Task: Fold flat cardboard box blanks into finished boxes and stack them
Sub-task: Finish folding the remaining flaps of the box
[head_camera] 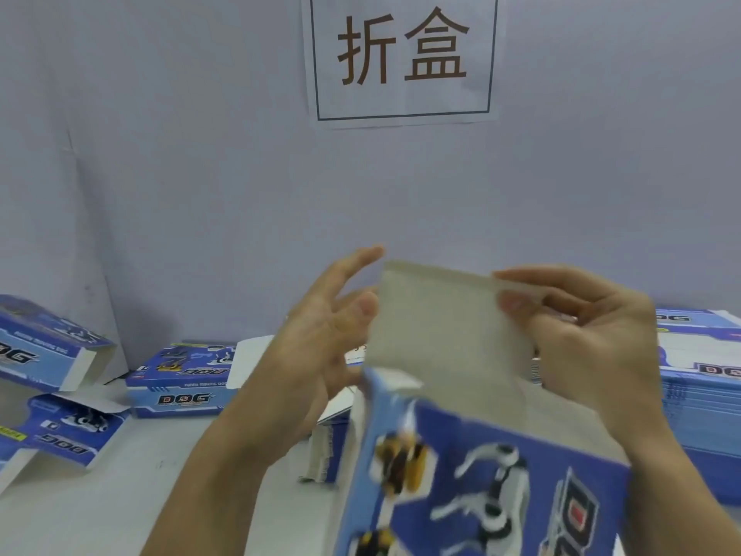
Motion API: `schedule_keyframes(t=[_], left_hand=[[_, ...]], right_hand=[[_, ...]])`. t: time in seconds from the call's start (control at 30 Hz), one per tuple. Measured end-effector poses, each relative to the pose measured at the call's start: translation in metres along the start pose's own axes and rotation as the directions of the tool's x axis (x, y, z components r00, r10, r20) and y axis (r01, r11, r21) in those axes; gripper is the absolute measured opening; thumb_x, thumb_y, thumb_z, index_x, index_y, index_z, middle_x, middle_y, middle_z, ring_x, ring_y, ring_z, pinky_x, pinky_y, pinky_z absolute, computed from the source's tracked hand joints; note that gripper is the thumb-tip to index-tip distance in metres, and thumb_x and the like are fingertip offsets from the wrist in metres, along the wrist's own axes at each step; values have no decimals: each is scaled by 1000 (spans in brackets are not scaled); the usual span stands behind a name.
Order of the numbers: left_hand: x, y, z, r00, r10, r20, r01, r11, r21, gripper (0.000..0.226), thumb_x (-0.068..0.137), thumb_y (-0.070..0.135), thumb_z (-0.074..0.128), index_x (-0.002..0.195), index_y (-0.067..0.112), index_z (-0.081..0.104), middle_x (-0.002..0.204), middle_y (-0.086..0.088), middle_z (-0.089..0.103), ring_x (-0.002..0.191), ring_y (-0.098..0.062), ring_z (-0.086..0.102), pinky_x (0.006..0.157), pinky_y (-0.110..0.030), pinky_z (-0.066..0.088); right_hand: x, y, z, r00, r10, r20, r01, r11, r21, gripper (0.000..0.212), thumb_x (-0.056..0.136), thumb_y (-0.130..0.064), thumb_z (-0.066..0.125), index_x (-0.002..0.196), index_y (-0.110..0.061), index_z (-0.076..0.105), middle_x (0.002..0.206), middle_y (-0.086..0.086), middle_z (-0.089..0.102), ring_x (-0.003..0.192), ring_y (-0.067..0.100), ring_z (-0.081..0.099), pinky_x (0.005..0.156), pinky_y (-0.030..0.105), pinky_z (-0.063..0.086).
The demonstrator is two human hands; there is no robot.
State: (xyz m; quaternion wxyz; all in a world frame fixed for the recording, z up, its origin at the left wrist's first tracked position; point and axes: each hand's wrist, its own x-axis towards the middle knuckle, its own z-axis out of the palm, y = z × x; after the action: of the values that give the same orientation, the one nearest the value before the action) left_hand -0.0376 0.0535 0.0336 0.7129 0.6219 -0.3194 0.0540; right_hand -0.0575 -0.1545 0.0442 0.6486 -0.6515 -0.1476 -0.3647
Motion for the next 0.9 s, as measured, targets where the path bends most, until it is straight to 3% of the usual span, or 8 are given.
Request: schedule_keyframes(t=[0.1, 0.23, 0.33, 0.4, 0.47, 0.57, 0.77, 0.9], left_hand=[[-9, -2, 0, 935, -305, 181, 235, 915, 328, 102, 35, 72, 88, 128, 65, 46, 133, 18, 61, 107, -3, 67, 88, -31, 54], [-17, 0, 12, 921, -258, 291, 79, 858, 508, 70, 60, 53, 86, 122, 59, 52, 114, 21, 68, 104, -3, 68, 88, -33, 58], [-8, 9, -6, 985, 115, -131, -78, 964, 255, 20, 72, 43, 80, 90, 36, 74, 81, 13, 73, 74, -2, 70, 68, -20, 55], [-11, 18, -44, 819, 199, -539, -176, 980, 94, 44, 67, 63, 74, 90, 25, 74, 79, 10, 72, 80, -4, 70, 83, -33, 56], [-20, 19, -76, 752, 177, -635, -72, 980, 187, 95, 59, 86, 66, 109, 5, 64, 99, 2, 63, 103, -19, 66, 107, -54, 43], [-23, 3, -81, 782, 74, -619, 130, 952, 277, 62, 65, 69, 75, 100, 20, 62, 107, 1, 61, 97, -16, 60, 99, -36, 40], [-1, -57, -28, 930, -100, -354, 368, 278, 887, 69, 94, 59, 53, 153, 31, 32, 157, 15, 31, 144, -13, 31, 118, -34, 24], [-1, -62, -19, 928, -22, -371, 371, 109, 922, 48, 93, 64, 51, 131, 37, 60, 135, 6, 60, 115, -17, 56, 83, -25, 41]], right_hand=[[10, 3, -24, 963, 147, -228, -115, 983, 146, 30, 90, -8, 70, 81, -35, 78, 64, -13, 71, 55, 5, 58, 56, 22, 52], [18, 8, -45, 942, 308, -131, -265, 926, 269, 27, 101, -20, 52, 107, -37, 72, 93, 1, 67, 85, 26, 63, 71, 34, 55], [16, 16, -47, 934, 328, -141, -246, 877, 412, 35, 99, -17, 40, 109, -31, 71, 98, -2, 76, 90, 20, 70, 76, 28, 51], [15, 21, -46, 935, 326, -137, -240, 869, 433, 38, 96, -14, 39, 105, -30, 73, 95, -3, 77, 82, 17, 73, 72, 27, 48], [15, 25, -45, 939, 319, -129, -236, 870, 433, 39, 95, -14, 39, 103, -30, 73, 94, -2, 77, 79, 16, 73, 72, 30, 46], [13, 29, -37, 942, 322, -89, -264, 880, 394, 38, 93, -10, 40, 104, -26, 73, 91, 0, 76, 77, 17, 72, 71, 31, 45], [6, 37, -16, 941, 338, -11, -333, 933, 137, 33, 95, -3, 48, 93, -19, 76, 83, 3, 76, 73, 18, 69, 65, 31, 45], [3, 45, -2, 927, 372, 45, -371, 928, -16, 34, 95, -2, 49, 88, -20, 77, 81, 4, 77, 68, 17, 69, 62, 31, 46]])
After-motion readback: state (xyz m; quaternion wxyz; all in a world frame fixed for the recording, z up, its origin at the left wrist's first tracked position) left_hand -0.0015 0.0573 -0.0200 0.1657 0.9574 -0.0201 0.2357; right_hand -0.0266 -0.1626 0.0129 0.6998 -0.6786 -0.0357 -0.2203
